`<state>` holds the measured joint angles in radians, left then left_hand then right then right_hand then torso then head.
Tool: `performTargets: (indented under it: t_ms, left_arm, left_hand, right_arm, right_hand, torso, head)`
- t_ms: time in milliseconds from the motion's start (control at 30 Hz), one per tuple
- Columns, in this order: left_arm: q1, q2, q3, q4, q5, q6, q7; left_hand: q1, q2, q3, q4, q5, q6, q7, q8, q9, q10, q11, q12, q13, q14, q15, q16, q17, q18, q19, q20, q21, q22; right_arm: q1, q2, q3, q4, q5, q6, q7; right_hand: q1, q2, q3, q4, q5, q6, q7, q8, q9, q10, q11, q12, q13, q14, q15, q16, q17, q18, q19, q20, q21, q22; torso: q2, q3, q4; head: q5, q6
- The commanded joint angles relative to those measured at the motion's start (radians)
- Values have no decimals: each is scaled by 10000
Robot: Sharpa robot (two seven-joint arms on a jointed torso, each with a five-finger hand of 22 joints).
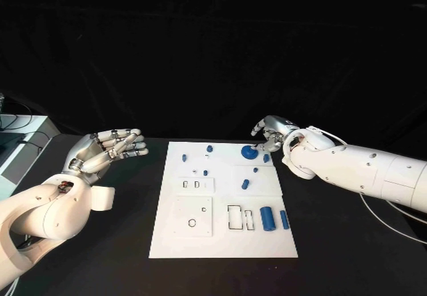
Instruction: Assemble the parts on the task board
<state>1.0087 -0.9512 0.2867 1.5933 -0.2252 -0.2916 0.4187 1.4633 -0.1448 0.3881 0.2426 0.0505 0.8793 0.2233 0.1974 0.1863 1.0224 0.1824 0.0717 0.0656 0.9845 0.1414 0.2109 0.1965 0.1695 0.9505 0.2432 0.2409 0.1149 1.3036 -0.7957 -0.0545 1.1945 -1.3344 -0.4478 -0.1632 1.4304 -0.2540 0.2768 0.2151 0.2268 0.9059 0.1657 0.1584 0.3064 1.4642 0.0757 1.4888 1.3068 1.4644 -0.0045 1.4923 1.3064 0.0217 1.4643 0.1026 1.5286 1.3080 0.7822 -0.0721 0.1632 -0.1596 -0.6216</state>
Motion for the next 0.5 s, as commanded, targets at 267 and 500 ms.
performTargets:
  t_ms: [267,500]
  left_arm:
    - [-24,89,7,-88,-17,255,64]
    - [-29,111,7,-127,-18,272,58]
  left_hand:
    - [-28,-93,48,5,-2,20,119,-65,-9,37,16,-52,-12,-80,16,-51,9,125,56,-10,39,15]
    - [-28,-93,48,5,-2,20,119,-65,-9,37,16,-52,-12,-80,16,-51,9,125,56,-10,39,15]
  right_arm:
    - [21,127,9,-261,703,1627,-427]
    - [20,252,9,-355,717,1767,-521]
  right_hand:
    - [74,165,-479,184,146,-145,22,237,61,1066,82,820,2640,863,131,462,1602,-217,1065,103,422,2628]
    - [69,199,-648,286,178,-222,46,279,63,1066,109,820,2640,912,161,560,1872,-217,1065,129,422,2628]
  torso:
    - [-7,-33,24]
    - [-20,-56,37]
  head:
    - [-52,-58]
    - [-56,-118]
